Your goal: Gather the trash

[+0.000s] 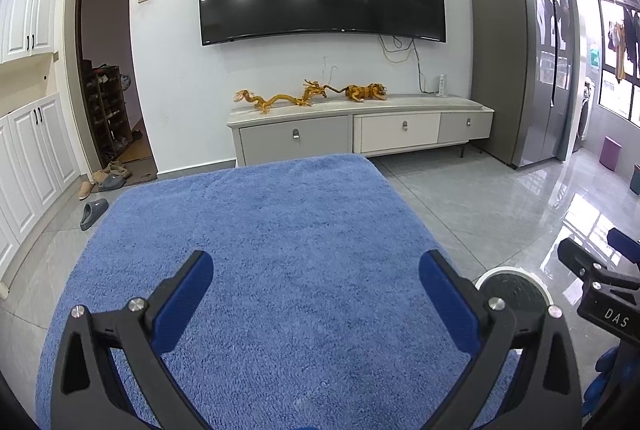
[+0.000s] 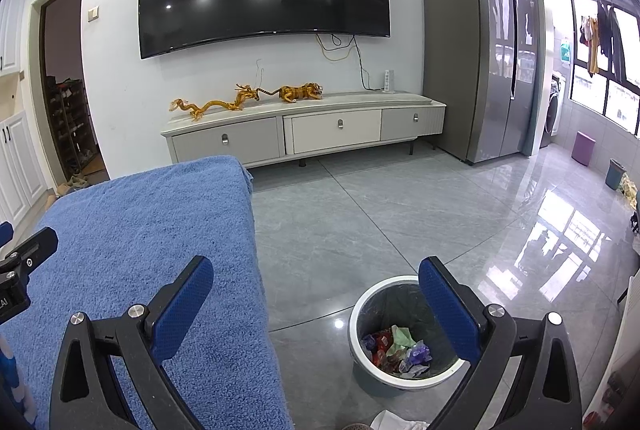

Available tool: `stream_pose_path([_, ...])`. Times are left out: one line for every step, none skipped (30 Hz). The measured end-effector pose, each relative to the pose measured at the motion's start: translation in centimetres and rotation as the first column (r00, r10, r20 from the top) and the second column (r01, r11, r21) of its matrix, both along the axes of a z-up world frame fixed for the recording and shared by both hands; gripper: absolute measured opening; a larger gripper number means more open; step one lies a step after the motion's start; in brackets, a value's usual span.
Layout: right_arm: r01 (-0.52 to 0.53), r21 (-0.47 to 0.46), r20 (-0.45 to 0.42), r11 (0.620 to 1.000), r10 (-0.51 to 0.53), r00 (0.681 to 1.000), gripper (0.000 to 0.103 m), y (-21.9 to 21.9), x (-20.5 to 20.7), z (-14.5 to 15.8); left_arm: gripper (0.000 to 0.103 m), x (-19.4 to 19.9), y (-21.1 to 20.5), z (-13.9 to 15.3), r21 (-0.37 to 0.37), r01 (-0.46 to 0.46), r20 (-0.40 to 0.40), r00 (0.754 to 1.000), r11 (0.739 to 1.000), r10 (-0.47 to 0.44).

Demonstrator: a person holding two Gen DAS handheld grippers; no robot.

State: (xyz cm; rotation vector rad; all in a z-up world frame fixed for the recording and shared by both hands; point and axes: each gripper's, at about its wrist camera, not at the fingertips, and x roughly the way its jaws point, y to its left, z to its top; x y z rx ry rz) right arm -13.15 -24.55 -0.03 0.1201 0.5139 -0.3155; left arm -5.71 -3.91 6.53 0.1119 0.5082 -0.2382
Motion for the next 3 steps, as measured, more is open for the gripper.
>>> stream_pose_path([0.000,0.000,0.000,1.000,0.000,1.000,0.103,-0.01,-0.01,-0.02,0.103,-0.04,-0.03,-0.02,0.000,0.003,-0.001,1.000,1.000,-0.003])
stream_pose_path([0.000,0.000,0.000,1.000,0.000,1.000,0.103,-0.01,-0.01,-0.03,0.103,-0.02,-0.03,-0.04,0.000,0.003,-0.002,1.000,1.000,-0.003])
stream_pose_path([-0.001,-0.001,0.000,1.000,0.001,1.000,0.103,-0.01,-0.02,-0.02,0.103,-0.04,0.02,-0.03,-0.001,0.002,-0.004,1.000,1.000,-0.002])
